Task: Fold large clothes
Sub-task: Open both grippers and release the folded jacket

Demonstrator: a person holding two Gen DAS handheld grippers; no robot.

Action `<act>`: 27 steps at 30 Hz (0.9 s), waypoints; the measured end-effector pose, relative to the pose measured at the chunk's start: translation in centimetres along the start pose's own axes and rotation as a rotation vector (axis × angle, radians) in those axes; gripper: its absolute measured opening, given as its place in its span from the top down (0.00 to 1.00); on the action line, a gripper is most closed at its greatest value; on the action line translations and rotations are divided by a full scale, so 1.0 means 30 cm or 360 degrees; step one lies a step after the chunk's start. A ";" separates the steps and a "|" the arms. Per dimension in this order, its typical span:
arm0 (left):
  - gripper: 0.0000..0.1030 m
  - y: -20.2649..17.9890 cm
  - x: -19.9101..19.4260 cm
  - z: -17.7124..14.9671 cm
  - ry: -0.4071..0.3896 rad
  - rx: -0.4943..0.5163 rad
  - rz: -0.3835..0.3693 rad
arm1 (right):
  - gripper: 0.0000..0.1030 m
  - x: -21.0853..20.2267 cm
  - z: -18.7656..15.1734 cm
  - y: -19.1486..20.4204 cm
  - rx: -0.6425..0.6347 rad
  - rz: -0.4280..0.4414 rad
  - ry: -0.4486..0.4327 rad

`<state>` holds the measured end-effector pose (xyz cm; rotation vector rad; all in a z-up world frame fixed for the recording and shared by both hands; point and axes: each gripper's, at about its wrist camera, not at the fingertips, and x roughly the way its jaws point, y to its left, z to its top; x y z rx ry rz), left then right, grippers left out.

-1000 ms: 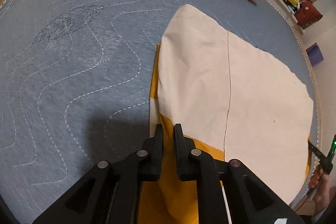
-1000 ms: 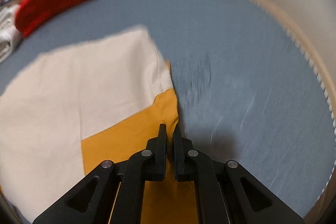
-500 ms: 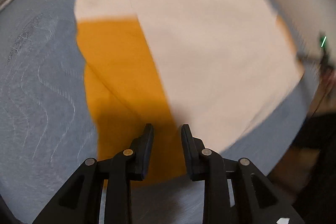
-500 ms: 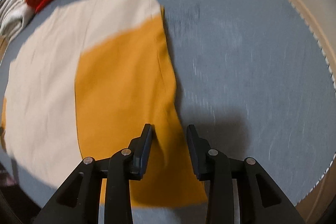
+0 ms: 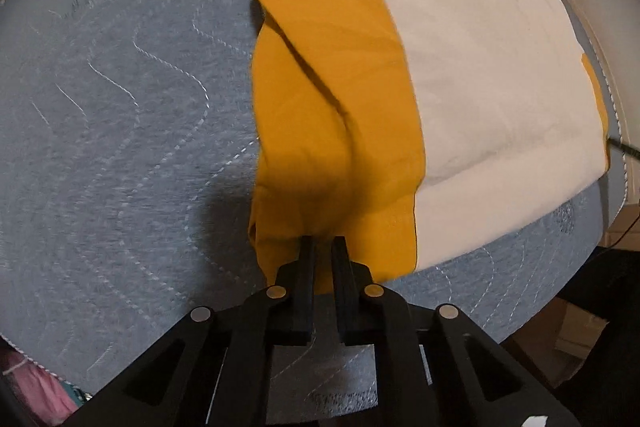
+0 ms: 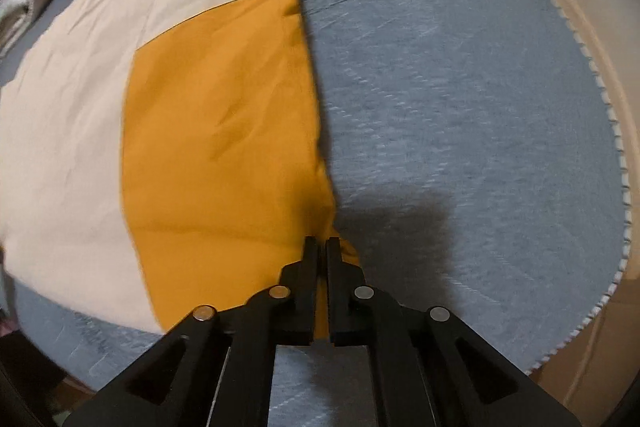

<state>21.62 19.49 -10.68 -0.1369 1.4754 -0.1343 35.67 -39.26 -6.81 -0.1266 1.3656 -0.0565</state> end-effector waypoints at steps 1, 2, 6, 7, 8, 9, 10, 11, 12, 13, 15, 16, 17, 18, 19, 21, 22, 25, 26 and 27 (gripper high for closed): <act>0.89 0.002 -0.020 -0.008 -0.0026 0.0023 -0.0004 | 0.92 -0.038 0.003 0.002 -0.0018 -0.0050 -0.0074; 0.89 0.008 -0.036 -0.009 -0.0046 0.0027 -0.0028 | 0.91 -0.073 0.005 0.007 -0.0039 -0.0061 -0.0144; 0.89 0.095 -0.042 0.015 -0.0054 -0.0092 -0.0105 | 0.91 -0.164 -0.012 0.070 -0.0222 -0.0002 -0.0351; 0.89 0.135 -0.030 0.021 -0.0024 -0.0121 -0.0084 | 0.90 -0.158 -0.017 0.094 -0.0265 0.0028 -0.0332; 0.89 0.171 -0.008 0.047 0.0029 -0.0147 -0.0030 | 0.90 -0.127 -0.028 0.109 -0.0305 0.0060 -0.0266; 0.89 0.184 0.010 0.046 0.0060 -0.0160 -0.0001 | 0.90 -0.084 -0.040 0.115 -0.0333 0.0055 -0.0178; 0.89 0.191 0.015 0.046 0.0067 -0.0168 0.0001 | 0.89 -0.032 -0.046 0.114 -0.0367 0.0006 -0.0077; 0.89 0.194 0.010 0.049 0.0059 -0.0173 0.0001 | 0.90 0.006 -0.057 0.124 -0.0402 -0.0064 0.0011; 0.89 0.193 -0.004 0.052 0.0039 -0.0171 0.0012 | 0.90 0.021 -0.065 0.147 -0.0427 -0.0111 0.0061; 0.89 0.191 -0.016 0.057 0.0023 -0.0165 0.0024 | 0.89 0.035 -0.075 0.146 -0.0455 -0.0150 0.0091; 0.89 0.178 -0.067 0.063 -0.0062 -0.0132 0.0051 | 0.89 0.012 -0.072 0.147 -0.0457 -0.0169 0.0057; 0.89 0.171 -0.091 0.063 -0.0108 -0.0120 0.0072 | 0.89 -0.035 -0.067 0.146 -0.0438 -0.0164 -0.0008; 0.89 0.160 -0.123 0.060 -0.0165 -0.0113 0.0088 | 0.89 -0.082 -0.073 0.157 -0.0423 -0.0142 -0.0076; 0.89 0.144 -0.159 0.057 -0.0230 -0.0118 0.0089 | 0.89 -0.130 -0.078 0.165 -0.0416 -0.0127 -0.0134; 0.88 0.129 -0.195 0.050 -0.0297 -0.0124 0.0079 | 0.89 -0.215 -0.079 0.173 -0.0401 -0.0114 -0.0258; 0.88 0.095 -0.257 0.030 -0.0423 -0.0129 0.0060 | 0.89 -0.300 -0.086 0.201 -0.0351 -0.0091 -0.0421; 0.88 0.074 -0.276 0.020 -0.0472 -0.0130 0.0047 | 0.89 -0.382 -0.105 0.212 -0.0294 -0.0047 -0.0531; 0.88 -0.011 -0.331 -0.051 -0.0633 -0.0132 -0.0006 | 0.84 -0.512 -0.179 0.256 -0.0201 0.0055 -0.0732; 0.88 -0.081 -0.346 -0.081 -0.0667 -0.0139 -0.0008 | 0.79 -0.551 -0.224 0.280 -0.0174 0.0084 -0.0802; 0.88 -0.107 -0.346 -0.096 -0.0693 -0.0155 -0.0005 | 0.75 -0.581 -0.276 0.347 -0.0147 0.0098 -0.0856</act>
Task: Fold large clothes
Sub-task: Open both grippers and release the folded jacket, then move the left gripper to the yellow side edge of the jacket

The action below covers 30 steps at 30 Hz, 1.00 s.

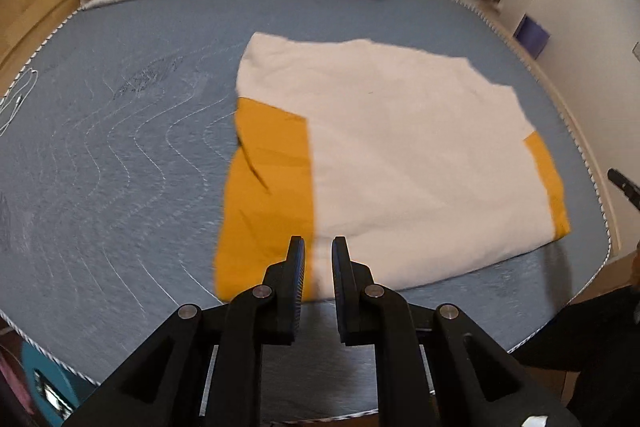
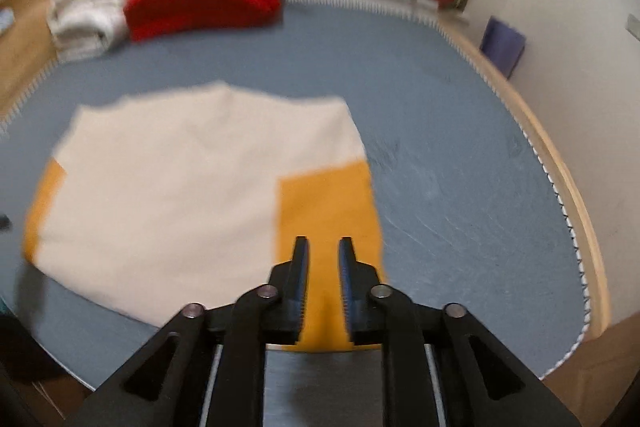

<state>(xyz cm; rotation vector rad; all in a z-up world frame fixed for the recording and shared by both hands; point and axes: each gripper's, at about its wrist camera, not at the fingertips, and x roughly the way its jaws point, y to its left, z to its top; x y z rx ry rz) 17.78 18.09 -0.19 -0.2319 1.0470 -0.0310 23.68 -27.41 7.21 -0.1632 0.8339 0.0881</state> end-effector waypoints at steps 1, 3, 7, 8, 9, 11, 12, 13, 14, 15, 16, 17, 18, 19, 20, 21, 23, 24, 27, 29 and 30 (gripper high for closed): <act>0.88 -0.032 0.004 -0.013 -0.0020 -0.0020 0.0005 | 0.70 -0.032 -0.029 0.042 0.0028 0.0001 -0.0047; 0.88 -0.045 0.001 -0.059 -0.0046 -0.0066 0.0013 | 0.66 -0.066 -0.087 0.097 0.0075 0.0011 -0.0096; 0.88 -0.056 0.012 -0.120 -0.0048 -0.0191 0.0024 | 0.64 0.000 -0.123 0.242 -0.0018 0.0036 -0.0006; 0.88 -0.042 0.024 -0.123 -0.0041 -0.0234 0.0020 | 0.64 0.013 -0.130 0.250 -0.0039 0.0056 -0.0014; 0.88 -0.028 0.037 -0.121 -0.0033 -0.0284 0.0009 | 0.64 0.055 -0.124 0.254 -0.0093 0.0065 -0.0008; 0.88 -0.024 0.051 -0.131 -0.0007 -0.0362 -0.0028 | 0.64 0.089 -0.130 0.286 -0.0223 0.0055 -0.0002; 0.88 -0.009 0.066 -0.139 0.0012 -0.0422 -0.0059 | 0.64 0.102 -0.137 0.297 -0.0259 0.0046 0.0004; 0.88 0.000 0.075 -0.148 0.0030 -0.0467 -0.0084 | 0.64 0.116 -0.147 0.304 -0.0271 0.0050 0.0023; 0.88 0.018 0.101 -0.158 0.0067 -0.0541 -0.0128 | 0.64 0.125 -0.155 0.302 -0.0271 0.0059 0.0042; 0.86 0.029 0.118 -0.168 0.0092 -0.0591 -0.0159 | 0.64 0.137 -0.159 0.305 -0.0265 0.0071 0.0070; 0.79 0.043 0.129 -0.175 0.0110 -0.0633 -0.0184 | 0.64 0.147 -0.163 0.311 -0.0254 0.0083 0.0094; 0.74 0.060 0.148 -0.189 0.0128 -0.0709 -0.0219 | 0.64 0.151 -0.164 0.316 -0.0250 0.0099 0.0107; 0.65 0.073 0.163 -0.199 0.0141 -0.0761 -0.0241 | 0.64 0.145 -0.167 0.321 -0.0251 0.0109 0.0107; 0.62 0.083 0.177 -0.210 0.0153 -0.0810 -0.0260 | 0.64 0.139 -0.167 0.327 -0.0262 0.0120 0.0096; 0.62 0.098 0.196 -0.220 0.0170 -0.0867 -0.0283 | 0.64 0.133 -0.166 0.331 -0.0277 0.0124 0.0082; 0.60 0.115 0.218 -0.231 0.0188 -0.0932 -0.0306 | 0.64 0.130 -0.164 0.333 -0.0283 0.0130 0.0074; 0.58 0.142 0.243 -0.243 0.0195 -0.1035 -0.0340 | 0.64 0.130 -0.162 0.328 -0.0273 0.0153 0.0078; 0.57 0.155 0.256 -0.249 0.0187 -0.1095 -0.0368 | 0.64 0.131 -0.160 0.325 -0.0264 0.0161 0.0083; 0.52 0.179 0.279 -0.256 0.0119 -0.1211 -0.0437 | 0.64 0.140 -0.158 0.312 -0.0234 0.0183 0.0105; 0.51 0.191 0.289 -0.263 0.0055 -0.1273 -0.0470 | 0.64 0.144 -0.157 0.305 -0.0223 0.0195 0.0111; 0.51 0.200 0.294 -0.269 0.0010 -0.1316 -0.0491 | 0.64 0.143 -0.155 0.301 -0.0220 0.0198 0.0113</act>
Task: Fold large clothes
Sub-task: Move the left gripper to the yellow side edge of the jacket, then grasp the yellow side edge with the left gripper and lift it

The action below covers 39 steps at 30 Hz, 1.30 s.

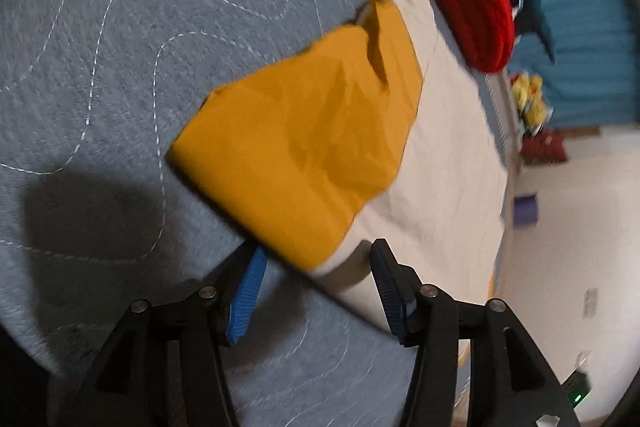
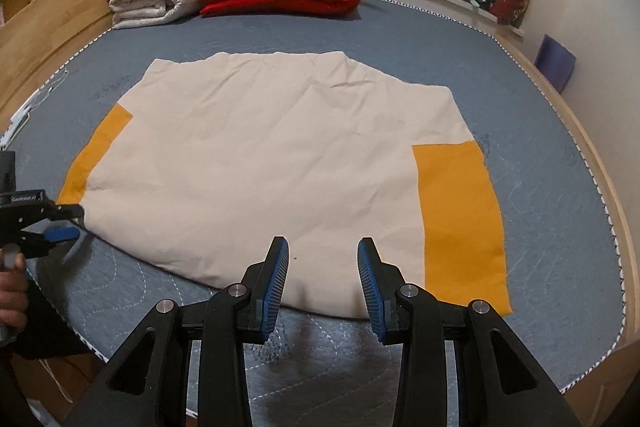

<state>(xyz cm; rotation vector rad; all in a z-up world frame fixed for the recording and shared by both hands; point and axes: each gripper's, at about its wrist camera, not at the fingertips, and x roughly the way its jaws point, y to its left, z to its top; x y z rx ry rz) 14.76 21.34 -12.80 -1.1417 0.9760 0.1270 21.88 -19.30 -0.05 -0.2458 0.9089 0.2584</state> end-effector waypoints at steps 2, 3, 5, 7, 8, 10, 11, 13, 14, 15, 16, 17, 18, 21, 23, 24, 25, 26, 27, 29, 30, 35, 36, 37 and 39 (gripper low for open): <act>0.51 0.018 0.004 0.011 -0.0052 -0.0062 -0.0065 | 0.64 0.003 -0.001 -0.006 0.0014 0.0017 0.0011; 0.51 0.028 0.004 0.015 -0.0080 -0.0092 -0.0096 | 0.64 0.006 0.000 -0.009 0.0025 0.0026 0.0017; 0.51 0.042 0.003 0.020 -0.0132 -0.0133 -0.0131 | 0.64 0.007 0.001 -0.017 0.0046 0.0048 0.0026; 0.51 0.047 0.005 0.029 -0.0178 -0.0151 -0.0151 | 0.64 0.006 0.004 -0.022 0.0060 0.0064 0.0024; 0.51 0.047 0.009 0.033 -0.0209 -0.0161 -0.0161 | 0.64 0.005 0.004 -0.021 0.0064 0.0067 0.0023; 0.51 0.046 0.013 0.044 -0.0249 -0.0169 -0.0175 | 0.64 0.006 0.005 -0.024 0.0076 0.0085 0.0025; 0.51 0.045 0.014 0.053 -0.0269 -0.0176 -0.0184 | 0.64 0.007 0.006 -0.026 0.0082 0.0094 0.0024; 0.52 0.039 0.024 0.060 -0.0311 -0.0189 -0.0207 | 0.64 0.007 0.007 -0.028 0.0092 0.0112 0.0023; 0.52 0.041 0.028 0.059 -0.0328 -0.0191 -0.0214 | 0.64 0.008 0.008 -0.028 0.0097 0.0122 0.0021; 0.53 0.038 0.030 0.062 -0.0339 -0.0190 -0.0218 | 0.64 0.009 0.009 -0.028 0.0104 0.0134 0.0020; 0.57 0.034 0.034 0.066 -0.0344 -0.0184 -0.0217 | 0.64 0.010 0.011 -0.026 0.0110 0.0146 0.0019; 0.61 0.028 0.039 0.066 -0.0342 -0.0180 -0.0214 | 0.64 0.011 0.013 -0.023 0.0114 0.0156 0.0018; 0.71 0.027 0.047 0.071 -0.0327 -0.0178 -0.0223 | 0.64 0.013 0.015 -0.021 0.0117 0.0163 0.0017; 0.88 -0.001 0.046 0.077 -0.0322 -0.0108 -0.0218 | 0.64 0.021 0.025 -0.001 0.0111 0.0199 0.0014; 0.89 -0.044 0.010 0.080 -0.0343 -0.0019 -0.0190 | 0.67 0.022 0.036 0.021 0.0106 0.0215 -0.0009; 0.90 -0.074 -0.019 0.084 -0.0356 0.0027 -0.0186 | 0.69 0.021 0.041 0.032 0.0103 0.0221 -0.0022; 0.90 -0.101 -0.050 0.087 -0.0367 0.0070 -0.0180 | 0.74 0.021 0.048 0.044 0.0100 0.0230 -0.0033; 0.90 -0.123 -0.075 0.089 -0.0374 0.0103 -0.0168 | 0.77 0.021 0.054 0.057 0.0095 0.0239 -0.0042; 0.90 -0.156 -0.113 0.091 -0.0377 0.0158 -0.0138 | 0.77 0.022 0.059 0.067 0.0089 0.0248 -0.0049; 0.91 -0.203 -0.175 0.095 -0.0375 0.0244 -0.0064 | 0.78 0.021 0.073 0.098 0.0068 0.0278 -0.0064; 0.91 -0.228 -0.214 0.101 -0.0357 0.0289 0.0000 | 0.78 0.018 0.080 0.113 0.0055 0.0301 -0.0073; 0.91 -0.321 -0.397 0.119 -0.0289 0.0597 0.0217 | 0.78 -0.003 0.103 0.213 -0.0018 0.0545 -0.0077; 0.91 -0.328 -0.435 0.121 -0.0305 0.0638 0.0229 | 0.78 -0.005 0.105 0.231 -0.0041 0.0585 -0.0073; 0.91 -0.326 -0.463 0.121 -0.0318 0.0666 0.0231 | 0.78 -0.008 0.105 0.264 -0.0087 0.0655 -0.0061; 0.91 -0.304 -0.477 0.109 -0.0349 0.0693 0.0222 | 0.78 0.001 0.097 0.312 -0.0142 0.0706 -0.0033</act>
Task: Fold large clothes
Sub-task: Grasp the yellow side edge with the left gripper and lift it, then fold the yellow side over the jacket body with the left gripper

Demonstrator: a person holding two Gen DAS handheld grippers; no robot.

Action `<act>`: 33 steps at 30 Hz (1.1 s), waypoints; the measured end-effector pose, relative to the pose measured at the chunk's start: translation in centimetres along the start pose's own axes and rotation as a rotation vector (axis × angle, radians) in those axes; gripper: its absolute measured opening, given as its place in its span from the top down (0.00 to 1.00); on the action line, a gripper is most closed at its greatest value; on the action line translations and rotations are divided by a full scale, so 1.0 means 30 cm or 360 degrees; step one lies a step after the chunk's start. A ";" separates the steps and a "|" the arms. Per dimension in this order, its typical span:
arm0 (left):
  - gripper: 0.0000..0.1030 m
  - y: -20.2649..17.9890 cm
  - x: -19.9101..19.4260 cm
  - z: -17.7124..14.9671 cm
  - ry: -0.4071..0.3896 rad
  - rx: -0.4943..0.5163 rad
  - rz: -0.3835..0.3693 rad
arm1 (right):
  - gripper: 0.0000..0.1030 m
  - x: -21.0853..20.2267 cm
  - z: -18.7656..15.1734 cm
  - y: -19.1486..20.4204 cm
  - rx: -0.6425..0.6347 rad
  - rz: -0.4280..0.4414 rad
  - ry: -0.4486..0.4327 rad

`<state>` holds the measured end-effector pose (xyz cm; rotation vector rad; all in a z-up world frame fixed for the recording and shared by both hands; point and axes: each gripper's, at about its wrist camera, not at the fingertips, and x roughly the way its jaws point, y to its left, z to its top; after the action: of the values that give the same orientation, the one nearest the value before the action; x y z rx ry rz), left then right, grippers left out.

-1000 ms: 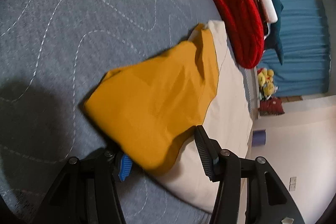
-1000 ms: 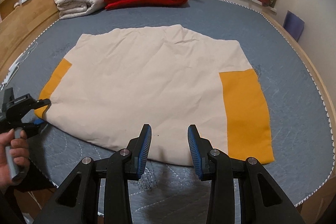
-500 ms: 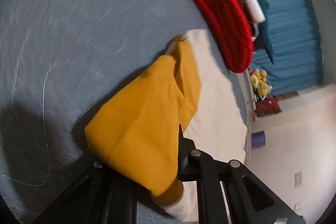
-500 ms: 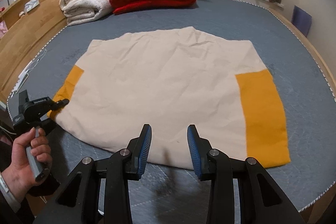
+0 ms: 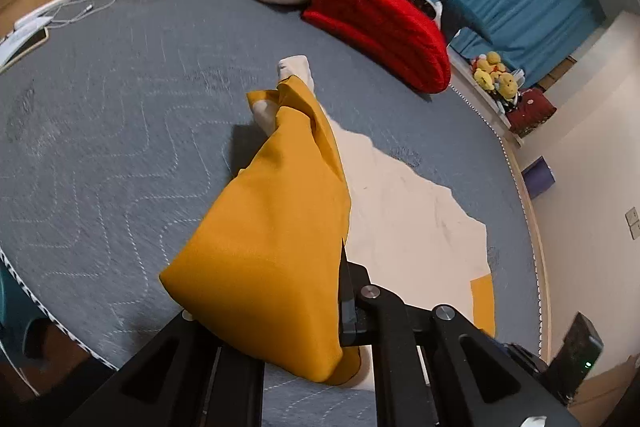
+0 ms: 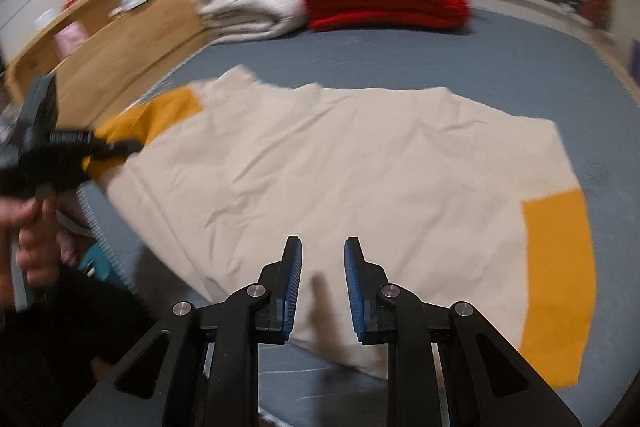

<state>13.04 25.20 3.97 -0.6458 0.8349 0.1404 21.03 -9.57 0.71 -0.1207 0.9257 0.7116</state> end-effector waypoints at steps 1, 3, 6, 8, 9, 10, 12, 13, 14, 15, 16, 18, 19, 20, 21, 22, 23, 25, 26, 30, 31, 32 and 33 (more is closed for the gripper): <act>0.91 0.009 0.005 -0.025 -0.0032 0.0028 0.0006 | 0.78 0.030 -0.005 0.017 -0.0012 0.0024 0.0039; 0.91 0.027 0.037 -0.070 -0.0028 -0.0001 0.0063 | 0.78 0.092 -0.015 0.030 -0.0011 0.0041 0.0121; 0.91 0.021 0.063 -0.086 -0.0023 -0.0077 0.0038 | 0.78 0.271 -0.055 0.019 0.0041 0.0037 0.0392; 0.91 -0.029 0.061 -0.083 -0.0056 0.0035 0.0066 | 0.78 0.355 -0.083 -0.004 0.0045 -0.0027 0.0480; 0.91 -0.047 0.062 -0.085 -0.0062 0.0069 0.0068 | 0.79 0.372 -0.082 -0.009 0.0049 -0.0029 0.0478; 0.91 -0.072 0.064 -0.090 -0.0067 0.0127 0.0086 | 0.79 0.377 -0.072 -0.009 0.0044 -0.0040 0.0475; 0.91 -0.097 0.066 -0.093 -0.0074 0.0173 0.0097 | 0.79 0.327 -0.033 -0.007 0.0014 -0.0051 0.0413; 0.91 -0.106 0.067 -0.098 -0.0079 0.0177 0.0088 | 0.79 0.272 -0.007 -0.013 -0.0011 -0.0086 0.0326; 0.91 -0.114 0.068 -0.099 -0.0083 0.0182 0.0087 | 0.79 0.209 0.019 -0.026 -0.0029 -0.0129 0.0234; 0.91 -0.129 0.071 -0.100 -0.0089 0.0199 0.0088 | 0.79 0.132 0.054 -0.050 -0.0031 -0.0167 0.0134; 0.91 -0.136 0.070 -0.104 -0.0095 0.0212 0.0086 | 0.79 0.045 0.089 -0.084 -0.0019 -0.0197 0.0024; 0.91 -0.170 0.070 -0.111 -0.0107 0.0255 0.0080 | 0.77 -0.110 0.137 -0.152 0.0001 -0.0268 -0.0172; 0.91 -0.188 0.072 -0.118 -0.0111 0.0284 0.0081 | 0.76 -0.227 0.160 -0.210 0.0004 -0.0350 -0.0318; 0.91 -0.207 0.075 -0.126 -0.0114 0.0310 0.0081 | 0.74 -0.307 0.166 -0.249 0.0001 -0.0410 -0.0406; 0.91 -0.234 0.079 -0.139 -0.0118 0.0349 0.0080 | 0.72 -0.369 0.172 -0.290 -0.0009 -0.0467 -0.0469; 0.91 -0.264 0.083 -0.153 -0.0125 0.0400 0.0081 | 0.68 -0.431 0.165 -0.340 -0.0028 -0.0538 -0.0533; 0.91 -0.284 0.084 -0.161 -0.0130 0.0437 0.0084 | 0.65 -0.465 0.151 -0.366 -0.0041 -0.0583 -0.0567; 0.91 -0.359 0.099 -0.193 -0.0141 0.0564 0.0086 | 0.60 -0.530 0.094 -0.461 -0.0036 -0.0706 -0.0612; 0.91 -0.398 0.106 -0.210 -0.0142 0.0630 0.0083 | 0.60 -0.550 0.056 -0.498 0.0003 -0.0733 -0.0624; 0.91 -0.565 0.124 -0.246 -0.0121 0.0780 0.0032 | 0.60 -0.544 -0.034 -0.626 0.0148 -0.0807 -0.0474; 0.92 -0.607 0.130 -0.252 -0.0117 0.0788 0.0009 | 0.60 -0.576 -0.045 -0.636 0.0159 -0.0834 -0.0549; 0.92 -0.667 0.137 -0.265 -0.0109 0.0801 -0.0017 | 0.60 -0.610 -0.052 -0.661 0.0178 -0.0844 -0.0586; 0.92 -0.719 0.146 -0.282 -0.0097 0.0812 -0.0036 | 0.60 -0.629 -0.067 -0.686 0.0205 -0.0830 -0.0587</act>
<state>18.31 2.41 6.90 -0.1698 0.7642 -0.0741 24.77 -35.76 9.83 -0.1061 0.5468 0.1776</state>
